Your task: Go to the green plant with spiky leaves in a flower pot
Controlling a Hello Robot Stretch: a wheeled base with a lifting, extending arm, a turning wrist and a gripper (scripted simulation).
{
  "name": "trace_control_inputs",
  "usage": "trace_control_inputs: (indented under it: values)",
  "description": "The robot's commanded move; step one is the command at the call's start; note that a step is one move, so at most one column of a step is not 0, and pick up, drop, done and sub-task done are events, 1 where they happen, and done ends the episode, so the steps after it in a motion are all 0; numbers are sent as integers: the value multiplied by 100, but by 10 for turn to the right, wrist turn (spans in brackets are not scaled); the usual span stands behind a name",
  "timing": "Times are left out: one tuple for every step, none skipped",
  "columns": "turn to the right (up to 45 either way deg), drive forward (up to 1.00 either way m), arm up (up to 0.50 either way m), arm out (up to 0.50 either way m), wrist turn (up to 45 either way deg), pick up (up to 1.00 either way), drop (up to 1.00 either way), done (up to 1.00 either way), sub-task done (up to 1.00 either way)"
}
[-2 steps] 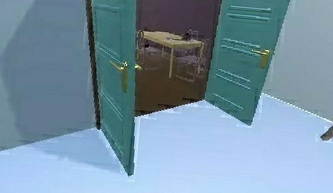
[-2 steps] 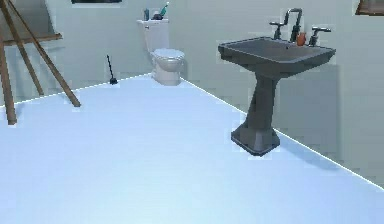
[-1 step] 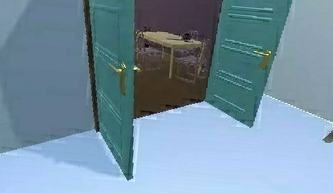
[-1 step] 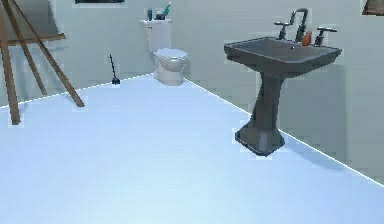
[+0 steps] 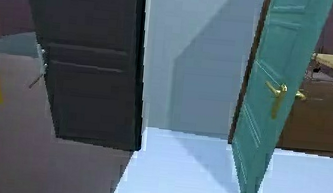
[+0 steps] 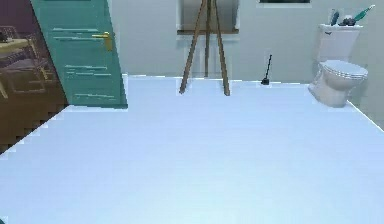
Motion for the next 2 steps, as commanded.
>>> trace_control_inputs:
  values:
    - [-450, 0, 0, 0, 0, 0, 0, 0, 0]
    - [0, 100, 0, 0, 0, 0, 0, 0, 0]
